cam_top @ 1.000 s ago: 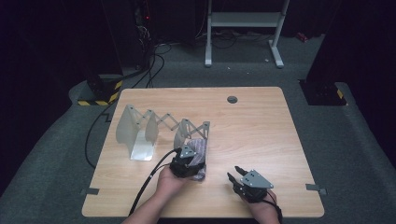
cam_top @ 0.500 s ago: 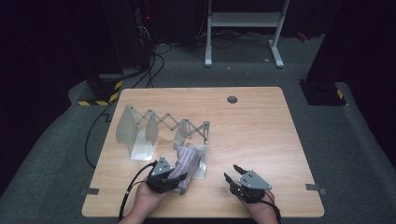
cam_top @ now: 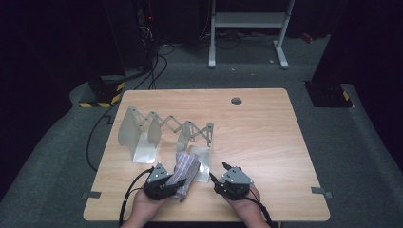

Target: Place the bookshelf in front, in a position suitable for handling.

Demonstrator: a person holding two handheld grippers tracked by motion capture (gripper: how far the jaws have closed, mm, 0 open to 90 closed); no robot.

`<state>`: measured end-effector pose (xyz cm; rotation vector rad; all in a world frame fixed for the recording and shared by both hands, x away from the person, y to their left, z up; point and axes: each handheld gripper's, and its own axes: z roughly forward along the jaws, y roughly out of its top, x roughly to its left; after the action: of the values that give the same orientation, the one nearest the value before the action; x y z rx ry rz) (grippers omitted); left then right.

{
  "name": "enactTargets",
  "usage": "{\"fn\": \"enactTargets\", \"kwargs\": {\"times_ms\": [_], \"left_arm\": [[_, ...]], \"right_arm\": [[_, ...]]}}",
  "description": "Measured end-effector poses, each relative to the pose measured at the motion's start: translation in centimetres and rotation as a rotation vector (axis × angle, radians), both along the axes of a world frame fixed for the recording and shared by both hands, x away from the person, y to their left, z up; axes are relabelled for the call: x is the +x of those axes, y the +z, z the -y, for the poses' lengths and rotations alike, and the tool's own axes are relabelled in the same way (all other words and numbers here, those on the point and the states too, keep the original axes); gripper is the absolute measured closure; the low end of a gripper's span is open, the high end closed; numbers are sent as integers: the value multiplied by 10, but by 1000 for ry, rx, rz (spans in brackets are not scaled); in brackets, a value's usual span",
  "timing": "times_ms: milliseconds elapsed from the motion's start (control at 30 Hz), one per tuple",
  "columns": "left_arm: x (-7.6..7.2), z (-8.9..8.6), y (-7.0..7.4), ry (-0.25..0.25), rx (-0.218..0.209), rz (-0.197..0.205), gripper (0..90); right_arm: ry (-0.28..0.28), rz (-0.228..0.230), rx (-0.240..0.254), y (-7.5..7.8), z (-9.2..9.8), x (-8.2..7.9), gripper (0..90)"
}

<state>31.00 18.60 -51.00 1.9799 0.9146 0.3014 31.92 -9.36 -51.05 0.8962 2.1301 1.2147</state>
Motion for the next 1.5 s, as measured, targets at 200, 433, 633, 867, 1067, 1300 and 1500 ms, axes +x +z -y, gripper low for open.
{"fn": "enactTargets", "kwargs": {"times_ms": [200, 433, 633, 867, 1067, 1300, 1500], "left_arm": [[0, -1, 0, 1, -11, 1, 633], [0, -1, 1, -5, -17, -1, 630], [0, 0, 1, -9, -26, -6, 629], [1, 6, -1, -22, -42, -18, 625], [5, 20, 2, -42, -103, -45, 623], [14, 56, -4, -67, -78, -66, 609], [19, 68, -11, -114, -54, -95, 467]], "right_arm": [[-26, 5, -5, -4, -12, 12, 441], [-59, 16, 5, -2, -7, 26, 470], [-135, 16, 16, -4, 5, 44, 484], [-180, 9, 32, 1, 20, 49, 495], [-135, 58, 34, 13, 34, 12, 511], [-108, 57, 39, 12, 45, -21, 548], [-50, 9, 12, 3, 33, -21, 564]]}}
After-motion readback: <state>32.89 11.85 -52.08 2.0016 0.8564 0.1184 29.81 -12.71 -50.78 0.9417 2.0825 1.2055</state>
